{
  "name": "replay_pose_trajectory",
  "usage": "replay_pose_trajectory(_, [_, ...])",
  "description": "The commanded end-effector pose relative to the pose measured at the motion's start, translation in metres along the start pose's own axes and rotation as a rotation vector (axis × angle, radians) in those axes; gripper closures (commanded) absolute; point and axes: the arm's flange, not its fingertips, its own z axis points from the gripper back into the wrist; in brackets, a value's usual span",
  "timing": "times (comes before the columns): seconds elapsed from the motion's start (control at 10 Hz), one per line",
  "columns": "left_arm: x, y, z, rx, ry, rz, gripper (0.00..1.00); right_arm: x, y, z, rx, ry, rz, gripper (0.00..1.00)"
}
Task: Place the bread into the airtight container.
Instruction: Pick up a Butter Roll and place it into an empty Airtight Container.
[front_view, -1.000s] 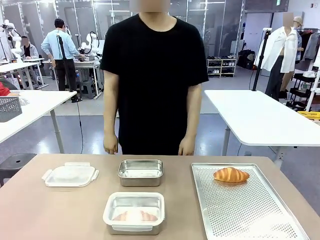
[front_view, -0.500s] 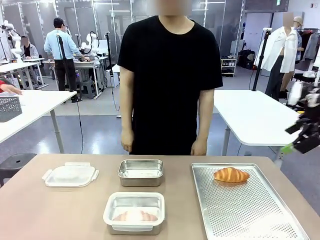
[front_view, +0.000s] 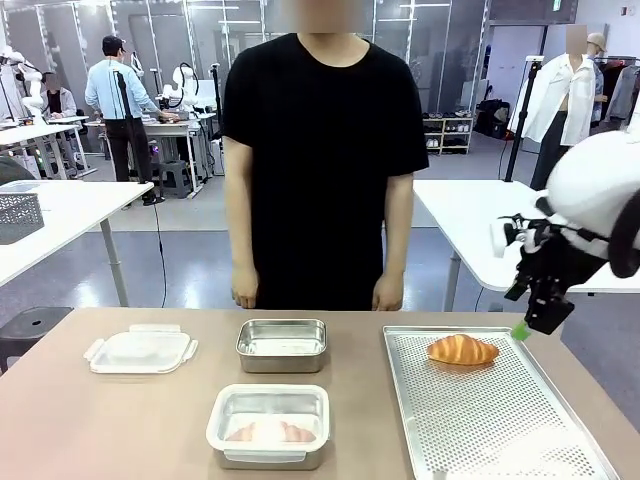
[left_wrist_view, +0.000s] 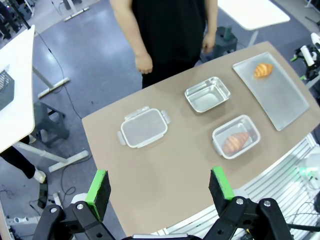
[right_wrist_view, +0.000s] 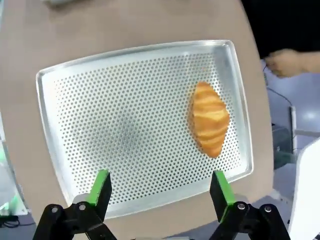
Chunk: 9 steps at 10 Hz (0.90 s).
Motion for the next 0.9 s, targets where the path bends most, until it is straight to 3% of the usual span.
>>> replay_pose_trajectory(0.0, [0.002,0.001,0.003,-0.003,0.009,0.0,0.0,0.013,-0.016,-0.02,0.008,0.082,0.007,0.01])
replay_pose_trajectory(0.8, [0.002,0.001,0.003,-0.003,0.009,0.0,0.0,0.034,-0.082,-0.124,0.07,0.142,0.095,0.01])
